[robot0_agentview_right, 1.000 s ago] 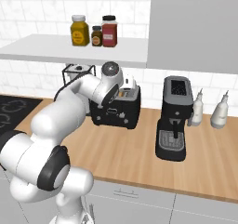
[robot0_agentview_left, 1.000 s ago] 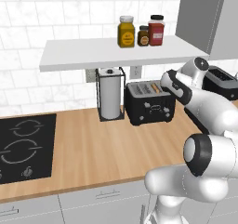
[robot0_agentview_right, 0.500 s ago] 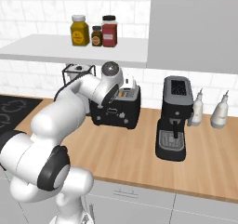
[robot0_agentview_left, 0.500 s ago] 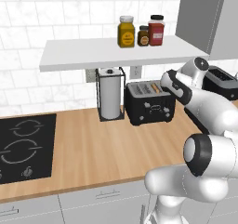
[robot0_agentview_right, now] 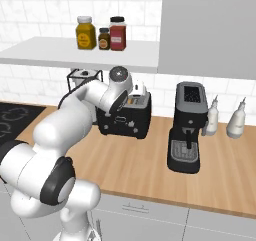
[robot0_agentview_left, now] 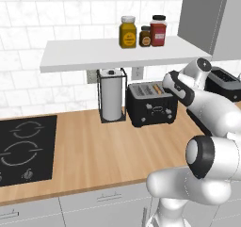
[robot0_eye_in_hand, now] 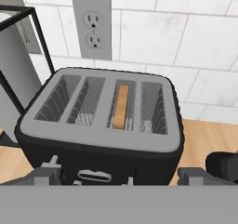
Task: Start the toaster. Once the lever pops up, take the bread to the plate on the dining counter.
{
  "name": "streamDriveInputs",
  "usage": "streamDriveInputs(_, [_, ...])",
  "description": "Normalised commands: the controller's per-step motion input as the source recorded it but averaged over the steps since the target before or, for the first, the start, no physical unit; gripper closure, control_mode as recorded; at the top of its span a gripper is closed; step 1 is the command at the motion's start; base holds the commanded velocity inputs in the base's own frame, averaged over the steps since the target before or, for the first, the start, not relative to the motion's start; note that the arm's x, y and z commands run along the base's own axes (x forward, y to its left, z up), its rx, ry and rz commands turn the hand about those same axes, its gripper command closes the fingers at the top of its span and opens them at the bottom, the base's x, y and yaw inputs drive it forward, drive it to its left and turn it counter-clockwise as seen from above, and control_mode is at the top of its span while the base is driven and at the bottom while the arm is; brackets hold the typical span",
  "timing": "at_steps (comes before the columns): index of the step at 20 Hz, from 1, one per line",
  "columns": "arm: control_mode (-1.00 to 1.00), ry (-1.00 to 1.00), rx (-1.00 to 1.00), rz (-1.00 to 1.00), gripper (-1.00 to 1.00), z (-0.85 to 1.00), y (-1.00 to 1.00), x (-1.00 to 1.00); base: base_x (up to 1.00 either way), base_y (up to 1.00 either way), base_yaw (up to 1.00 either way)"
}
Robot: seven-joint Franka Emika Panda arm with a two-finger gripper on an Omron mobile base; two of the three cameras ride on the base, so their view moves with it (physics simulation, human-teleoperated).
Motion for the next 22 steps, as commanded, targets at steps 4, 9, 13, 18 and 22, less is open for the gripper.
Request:
streamDriveInputs(4, [-1.0,0.0,0.0,0.0,-1.0,0.0,0.0,0.0,0.0,0.0,0.0])
streamDriveInputs(9, [-1.0,0.0,0.0,0.0,-1.0,0.0,0.0,0.0,0.0,0.0,0.0])
streamDriveInputs(13, [-1.0,0.0,0.0,0.0,-1.0,0.0,0.0,0.0,0.0,0.0,0.0])
streamDriveInputs(18, [-1.0,0.0,0.0,0.0,-1.0,0.0,0.0,0.0,0.0,0.0,0.0])
streamDriveInputs(22, [-1.0,0.0,0.0,0.0,-1.0,0.0,0.0,0.0,0.0,0.0,0.0])
